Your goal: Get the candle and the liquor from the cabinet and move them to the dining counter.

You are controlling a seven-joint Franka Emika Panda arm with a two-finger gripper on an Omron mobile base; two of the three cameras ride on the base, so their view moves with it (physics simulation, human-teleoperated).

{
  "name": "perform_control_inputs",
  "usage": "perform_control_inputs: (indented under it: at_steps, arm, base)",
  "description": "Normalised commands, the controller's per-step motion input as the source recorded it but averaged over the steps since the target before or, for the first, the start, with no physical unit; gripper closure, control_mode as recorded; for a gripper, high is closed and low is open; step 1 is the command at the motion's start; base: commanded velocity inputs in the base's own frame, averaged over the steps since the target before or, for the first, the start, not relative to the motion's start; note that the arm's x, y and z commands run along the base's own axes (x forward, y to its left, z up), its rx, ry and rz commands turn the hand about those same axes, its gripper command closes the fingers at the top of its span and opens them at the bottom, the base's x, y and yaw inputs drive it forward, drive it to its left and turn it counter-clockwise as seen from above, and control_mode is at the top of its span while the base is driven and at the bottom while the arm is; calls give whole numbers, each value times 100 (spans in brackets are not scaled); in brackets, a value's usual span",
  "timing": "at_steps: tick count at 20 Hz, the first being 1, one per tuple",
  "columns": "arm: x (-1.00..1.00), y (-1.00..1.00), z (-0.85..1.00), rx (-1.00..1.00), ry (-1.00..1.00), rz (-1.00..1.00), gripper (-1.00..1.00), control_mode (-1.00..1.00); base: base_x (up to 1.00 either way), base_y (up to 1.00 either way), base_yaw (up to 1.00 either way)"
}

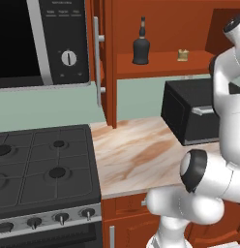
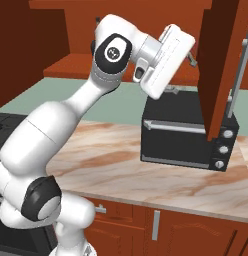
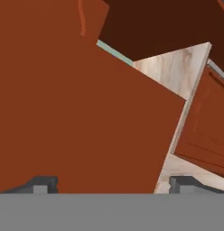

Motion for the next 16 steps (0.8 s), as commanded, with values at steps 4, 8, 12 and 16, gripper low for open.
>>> perform_control_inputs:
  at_steps: [4,8,12,16]
  arm:
    - [-23,48,14,0,3,14,-100,-100]
    - [-28,51,10,0,13,20,-100,-100]
    - [-27,50,6,0,20,29,-100,-100]
    - [-29,51,0,0,18,40,-100,-100]
  base:
    - [0,0,0]
    - [0,0,0]
    - [0,0,0]
    - [0,0,0]
